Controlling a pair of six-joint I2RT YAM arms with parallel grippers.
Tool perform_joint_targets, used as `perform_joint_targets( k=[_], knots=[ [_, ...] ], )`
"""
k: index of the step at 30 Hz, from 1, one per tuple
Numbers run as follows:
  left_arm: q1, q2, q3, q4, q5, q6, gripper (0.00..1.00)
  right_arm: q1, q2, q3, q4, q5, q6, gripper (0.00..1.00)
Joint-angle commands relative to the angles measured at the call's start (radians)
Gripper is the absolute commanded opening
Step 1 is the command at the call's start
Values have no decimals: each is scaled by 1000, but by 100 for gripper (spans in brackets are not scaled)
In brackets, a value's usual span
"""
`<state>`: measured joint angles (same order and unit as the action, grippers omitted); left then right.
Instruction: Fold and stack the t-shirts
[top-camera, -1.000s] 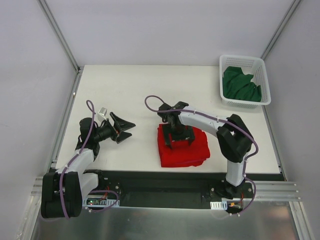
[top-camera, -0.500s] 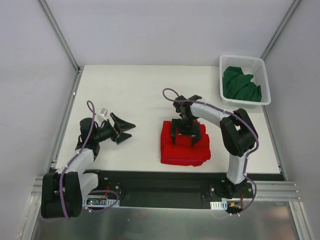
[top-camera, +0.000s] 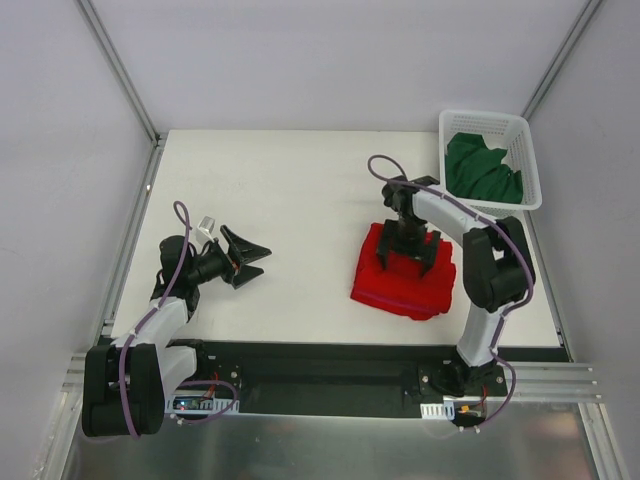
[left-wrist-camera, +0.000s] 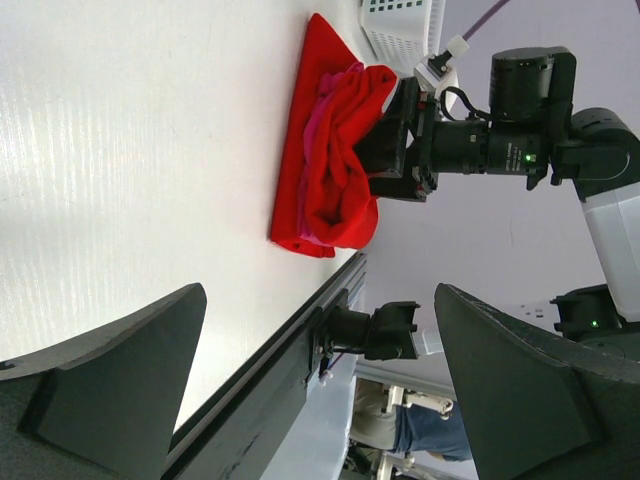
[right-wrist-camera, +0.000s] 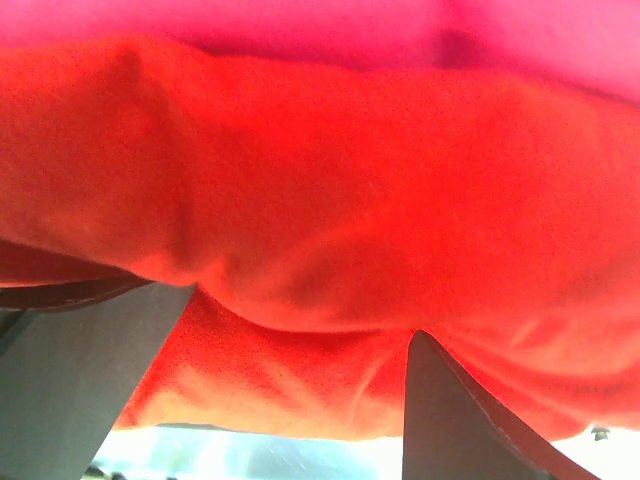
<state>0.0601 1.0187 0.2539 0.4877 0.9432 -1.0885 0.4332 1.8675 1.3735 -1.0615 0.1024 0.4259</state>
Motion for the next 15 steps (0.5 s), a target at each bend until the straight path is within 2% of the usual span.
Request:
perform_joint_targets(
  k=[1, 7, 15],
  knots=[
    [4, -11, 36, 12, 28, 16, 99, -105, -86, -79, -38, 129, 74, 96],
    [3, -14, 38, 12, 29, 16, 99, -227, -163, -188, 18, 85, 135, 96],
    [3, -29, 24, 12, 37, 13, 99, -306, -199, -249, 89, 56, 165, 96]
  ],
)
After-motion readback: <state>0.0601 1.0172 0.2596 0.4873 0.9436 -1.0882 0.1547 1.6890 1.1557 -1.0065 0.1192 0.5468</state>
